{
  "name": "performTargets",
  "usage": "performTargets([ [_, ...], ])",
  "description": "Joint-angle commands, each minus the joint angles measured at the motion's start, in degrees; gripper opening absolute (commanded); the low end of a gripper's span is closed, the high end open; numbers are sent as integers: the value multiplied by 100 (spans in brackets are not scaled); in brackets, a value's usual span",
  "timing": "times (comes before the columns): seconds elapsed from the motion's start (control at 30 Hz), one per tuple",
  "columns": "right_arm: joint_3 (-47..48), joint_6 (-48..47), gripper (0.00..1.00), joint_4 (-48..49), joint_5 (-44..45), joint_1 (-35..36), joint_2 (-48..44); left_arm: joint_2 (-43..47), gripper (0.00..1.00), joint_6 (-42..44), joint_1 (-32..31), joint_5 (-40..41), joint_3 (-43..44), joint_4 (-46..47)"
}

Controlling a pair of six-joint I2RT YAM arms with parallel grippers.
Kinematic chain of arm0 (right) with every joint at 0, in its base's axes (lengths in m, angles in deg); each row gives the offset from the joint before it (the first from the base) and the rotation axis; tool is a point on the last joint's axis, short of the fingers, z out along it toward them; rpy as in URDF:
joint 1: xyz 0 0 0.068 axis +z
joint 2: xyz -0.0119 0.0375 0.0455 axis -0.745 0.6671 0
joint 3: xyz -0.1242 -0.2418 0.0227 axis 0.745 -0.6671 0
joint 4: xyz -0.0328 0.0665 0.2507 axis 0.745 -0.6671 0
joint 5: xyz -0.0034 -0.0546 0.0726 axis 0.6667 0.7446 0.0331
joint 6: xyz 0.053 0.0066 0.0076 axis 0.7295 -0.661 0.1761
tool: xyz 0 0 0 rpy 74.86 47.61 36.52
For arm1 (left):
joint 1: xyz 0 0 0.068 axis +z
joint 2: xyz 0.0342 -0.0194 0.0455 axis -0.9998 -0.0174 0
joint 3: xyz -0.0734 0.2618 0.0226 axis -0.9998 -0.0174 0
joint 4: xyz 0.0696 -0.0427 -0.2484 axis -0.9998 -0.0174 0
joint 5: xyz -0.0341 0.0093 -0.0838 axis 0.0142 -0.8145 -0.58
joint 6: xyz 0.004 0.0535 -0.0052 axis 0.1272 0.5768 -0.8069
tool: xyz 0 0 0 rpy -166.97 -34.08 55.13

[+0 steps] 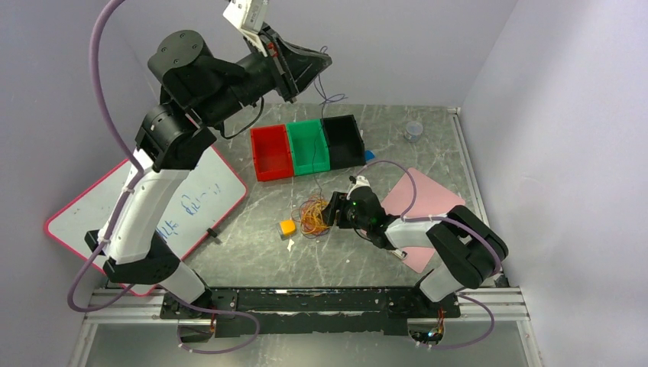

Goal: Untangle the cables

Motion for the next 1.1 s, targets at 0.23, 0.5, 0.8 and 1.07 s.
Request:
performTargets([
  [0.23, -137, 34, 62, -665, 538, 21, 142, 378, 7, 396, -30, 623, 3, 1357],
  [0.5, -252, -33, 64, -588, 459, 28, -129, 459, 7, 807, -24, 1011, 31, 1757],
  [0.8, 29, -573, 73, -1293, 515, 19, -1788, 671, 7, 962, -24, 1188, -755, 1448],
  [1.07, 522, -771, 77, -2316, 1015, 16, -2958, 550, 7, 950, -25, 1830, -1349, 951],
])
